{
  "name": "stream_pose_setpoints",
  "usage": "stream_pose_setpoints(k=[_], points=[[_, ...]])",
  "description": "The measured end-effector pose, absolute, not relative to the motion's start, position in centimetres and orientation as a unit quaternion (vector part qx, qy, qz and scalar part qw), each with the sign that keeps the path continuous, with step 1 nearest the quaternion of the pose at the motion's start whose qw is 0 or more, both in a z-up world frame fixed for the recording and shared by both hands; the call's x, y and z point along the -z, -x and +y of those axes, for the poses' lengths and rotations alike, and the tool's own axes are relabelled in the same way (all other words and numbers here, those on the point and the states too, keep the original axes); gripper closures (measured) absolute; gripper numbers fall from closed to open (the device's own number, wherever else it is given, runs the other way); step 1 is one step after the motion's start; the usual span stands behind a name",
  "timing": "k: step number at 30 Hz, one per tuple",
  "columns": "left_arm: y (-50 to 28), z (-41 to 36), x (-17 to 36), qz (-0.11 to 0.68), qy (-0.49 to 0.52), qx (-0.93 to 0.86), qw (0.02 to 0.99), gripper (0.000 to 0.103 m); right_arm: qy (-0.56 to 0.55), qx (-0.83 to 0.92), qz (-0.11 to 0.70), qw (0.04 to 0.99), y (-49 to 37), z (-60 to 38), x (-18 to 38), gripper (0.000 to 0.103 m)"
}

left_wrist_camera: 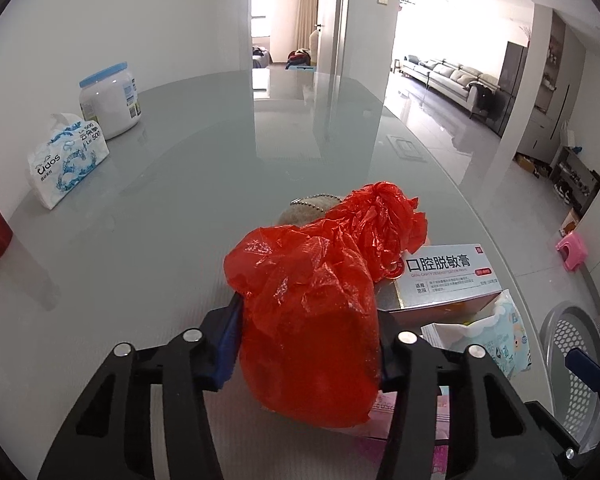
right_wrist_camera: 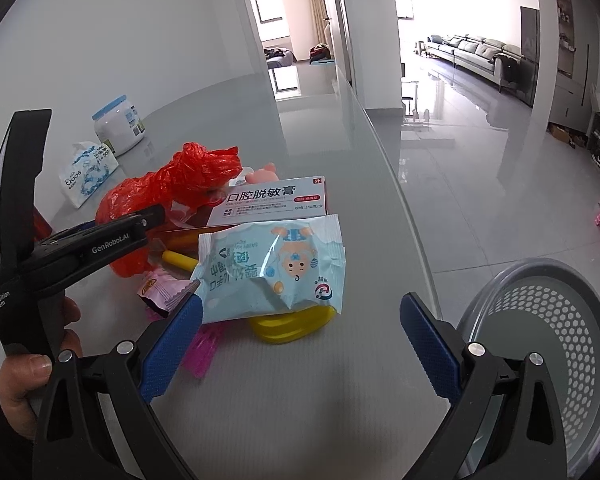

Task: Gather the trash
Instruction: 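Grasp the red plastic bag with the left tool while the right tool grasps the blue wipe packet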

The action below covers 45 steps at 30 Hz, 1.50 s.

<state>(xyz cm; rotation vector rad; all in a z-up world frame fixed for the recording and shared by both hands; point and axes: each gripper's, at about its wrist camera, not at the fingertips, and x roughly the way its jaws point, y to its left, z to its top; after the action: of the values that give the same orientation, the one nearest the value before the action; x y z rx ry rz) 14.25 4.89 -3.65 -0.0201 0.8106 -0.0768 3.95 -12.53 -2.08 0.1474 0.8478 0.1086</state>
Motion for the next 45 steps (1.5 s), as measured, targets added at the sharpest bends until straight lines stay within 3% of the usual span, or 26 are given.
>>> stream_pose_setpoints(k=[2,6,15,31,34,45], points=[[-14.0,5.3,3.2,0.39,0.017,0.041,0.92,0.069,-0.071,-0.052,0.413,0.906,-4.2,-12.4,2.2,0.008],[-12.8,6.4,2.0,0.372,0.032,0.041,0.927,0.074,-0.065,-0.05,0.41,0.908,-4.3,-12.1,2.2,0.009],[-9.2,7.6,-0.6,0.327,0.033,0.027,0.944,0.075,-0.061,-0.042,0.417,0.906,-6.6,-11.1,2.7,0.009],[-9.1,8.0,0.0,0.336,0.037,0.034,0.941,0.075,-0.065,-0.056,0.423,0.902,-8.9,-10.9,3.6,0.01],[-9.0,8.0,0.1,0.337,0.037,0.036,0.94,0.075,-0.065,-0.064,0.426,0.9,-8.8,-10.7,3.8,0.026],[-9.1,8.1,0.5,0.341,0.036,0.038,0.939,0.075,-0.06,-0.077,0.405,0.909,-7.6,-10.6,2.9,0.043]])
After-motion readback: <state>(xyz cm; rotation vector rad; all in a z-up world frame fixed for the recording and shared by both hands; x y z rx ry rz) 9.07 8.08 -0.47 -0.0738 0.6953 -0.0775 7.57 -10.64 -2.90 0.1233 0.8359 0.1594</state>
